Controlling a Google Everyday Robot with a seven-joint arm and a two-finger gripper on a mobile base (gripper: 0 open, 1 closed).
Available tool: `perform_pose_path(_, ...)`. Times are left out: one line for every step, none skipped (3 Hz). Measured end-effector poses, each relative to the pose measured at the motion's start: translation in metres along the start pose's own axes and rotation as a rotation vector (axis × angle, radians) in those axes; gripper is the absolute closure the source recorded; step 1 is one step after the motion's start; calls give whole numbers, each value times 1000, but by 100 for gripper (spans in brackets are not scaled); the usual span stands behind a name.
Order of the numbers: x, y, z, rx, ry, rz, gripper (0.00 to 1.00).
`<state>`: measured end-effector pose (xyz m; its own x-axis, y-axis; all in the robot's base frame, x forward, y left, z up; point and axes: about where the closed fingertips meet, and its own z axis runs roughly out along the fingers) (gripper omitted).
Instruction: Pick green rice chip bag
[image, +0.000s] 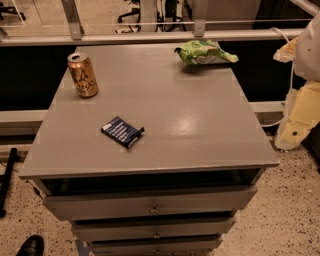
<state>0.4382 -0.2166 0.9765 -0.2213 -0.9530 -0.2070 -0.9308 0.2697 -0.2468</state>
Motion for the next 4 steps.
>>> perform_pose_path(0, 0, 0, 0, 0, 0, 0)
perform_pose_path(-5, -5, 14, 21, -41, 8, 0)
perform_pose_path(-18, -27, 35, 81, -125, -3, 0)
perform_pose_path(-32, -67, 50, 185, -192, -43, 0)
